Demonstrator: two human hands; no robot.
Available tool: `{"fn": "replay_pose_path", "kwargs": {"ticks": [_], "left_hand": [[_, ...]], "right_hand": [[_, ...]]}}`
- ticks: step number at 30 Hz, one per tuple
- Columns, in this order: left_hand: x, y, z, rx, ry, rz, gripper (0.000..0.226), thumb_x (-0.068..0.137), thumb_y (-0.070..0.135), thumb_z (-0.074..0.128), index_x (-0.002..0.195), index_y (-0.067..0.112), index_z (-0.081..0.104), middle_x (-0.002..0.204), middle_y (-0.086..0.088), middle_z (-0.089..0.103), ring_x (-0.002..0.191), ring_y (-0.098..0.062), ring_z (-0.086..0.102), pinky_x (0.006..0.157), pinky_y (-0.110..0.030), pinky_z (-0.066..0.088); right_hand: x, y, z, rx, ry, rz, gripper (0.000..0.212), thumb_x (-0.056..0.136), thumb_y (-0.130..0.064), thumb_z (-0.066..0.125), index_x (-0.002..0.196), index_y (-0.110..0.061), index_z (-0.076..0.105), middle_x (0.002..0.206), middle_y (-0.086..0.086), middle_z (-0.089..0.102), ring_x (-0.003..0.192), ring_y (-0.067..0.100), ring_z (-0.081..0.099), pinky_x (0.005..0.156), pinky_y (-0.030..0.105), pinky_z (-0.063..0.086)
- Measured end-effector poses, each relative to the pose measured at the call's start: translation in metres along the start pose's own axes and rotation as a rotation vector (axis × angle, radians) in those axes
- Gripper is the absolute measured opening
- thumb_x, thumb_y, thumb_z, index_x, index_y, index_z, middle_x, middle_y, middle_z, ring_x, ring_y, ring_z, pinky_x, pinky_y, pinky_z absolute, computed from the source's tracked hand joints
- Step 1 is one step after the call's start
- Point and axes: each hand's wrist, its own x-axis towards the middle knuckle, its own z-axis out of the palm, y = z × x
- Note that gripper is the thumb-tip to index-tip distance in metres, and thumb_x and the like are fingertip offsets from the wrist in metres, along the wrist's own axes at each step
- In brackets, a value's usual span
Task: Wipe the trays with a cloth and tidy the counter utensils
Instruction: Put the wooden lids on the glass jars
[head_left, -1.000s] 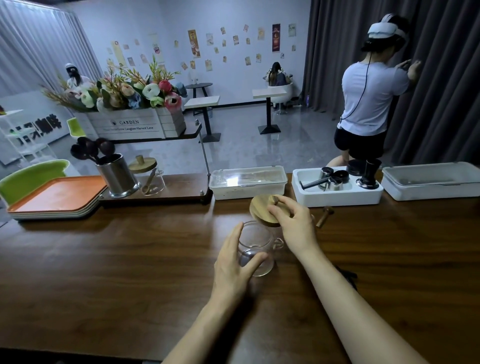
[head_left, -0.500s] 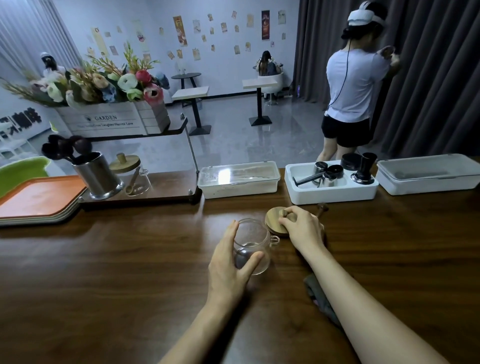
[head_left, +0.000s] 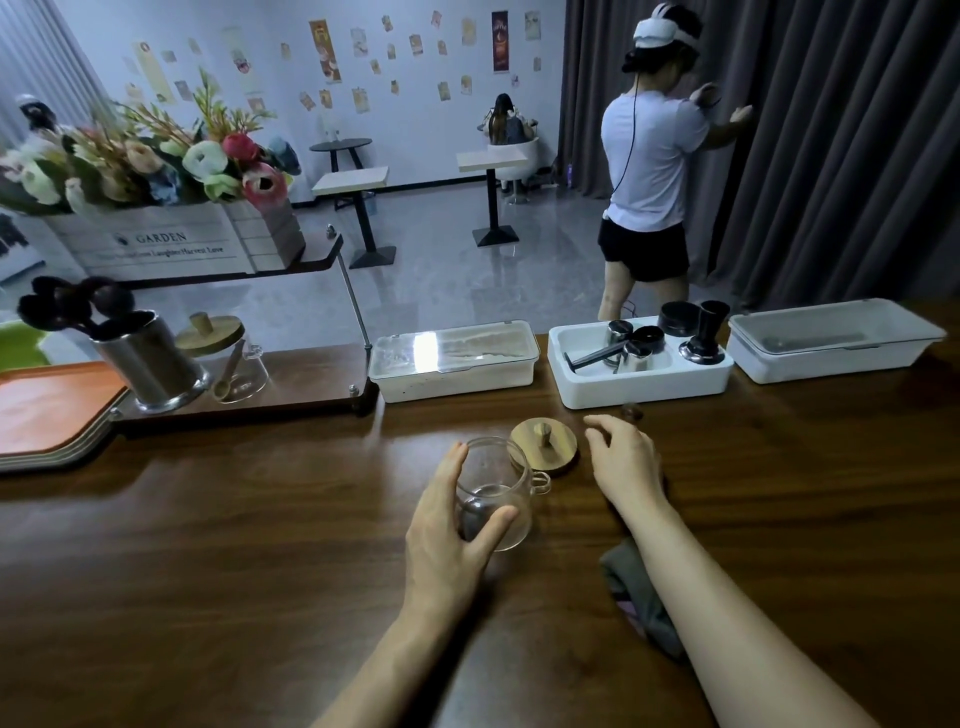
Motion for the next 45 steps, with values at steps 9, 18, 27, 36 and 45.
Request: {"fn": "replay_pose_path", "kwargs": {"ticks": [9,18,27,36,45], "left_hand": [[0.000,0.003,-0.003,0.013,-0.001,0.023,0.081,0.078,0.062,0.073,0.146,0.063,0.030,0.148,0.014,0.054,0.137,0.000,0.047,0.109,-0.041,0.048],[-0.003,0.002,0.000,-0.020,-0.006,-0.019,0.081,0.077,0.067,0.073,0.145,0.065,0.029,0.140,0.009,0.061,0.127,-0.010,0.060,0.105,-0.043,0.051],[-0.017,0.013,-0.007,-0.013,0.012,-0.018,0.079,0.079,0.062,0.074,0.148,0.057,0.035,0.150,0.017,0.052,0.136,-0.002,0.050,0.107,-0.043,0.050],[-0.023,0.018,-0.011,0.001,0.020,-0.030,0.078,0.081,0.052,0.081,0.142,0.064,0.035,0.151,0.023,0.048,0.138,0.003,0.047,0.110,-0.039,0.048],[-0.023,0.023,-0.011,0.028,0.007,-0.062,0.082,0.079,0.051,0.082,0.150,0.043,0.042,0.148,0.015,0.055,0.137,0.004,0.047,0.110,-0.031,0.046]], "right_hand": [[0.001,0.016,-0.007,-0.243,0.066,0.114,0.043,0.094,-0.031,0.066,0.137,-0.030,0.058,0.128,0.004,0.065,0.126,0.023,0.045,0.101,0.039,0.040],[-0.008,0.029,-0.012,-0.134,-0.045,0.041,0.041,0.095,-0.020,0.063,0.134,-0.032,0.061,0.138,0.009,0.058,0.135,0.026,0.045,0.106,0.040,0.041],[-0.014,0.024,-0.016,-0.209,0.077,0.038,0.015,0.093,-0.027,0.067,0.106,-0.023,0.074,0.120,0.002,0.062,0.114,0.025,0.047,0.094,0.040,0.046],[-0.019,0.017,-0.025,0.096,0.158,0.108,0.019,0.102,-0.027,0.052,0.109,-0.020,0.069,0.100,-0.002,0.071,0.098,0.019,0.063,0.079,0.030,0.047],[-0.030,0.008,-0.042,0.617,0.163,0.200,0.026,0.104,-0.028,0.049,0.089,-0.016,0.067,0.078,0.003,0.072,0.075,0.018,0.069,0.066,0.032,0.058]]}}
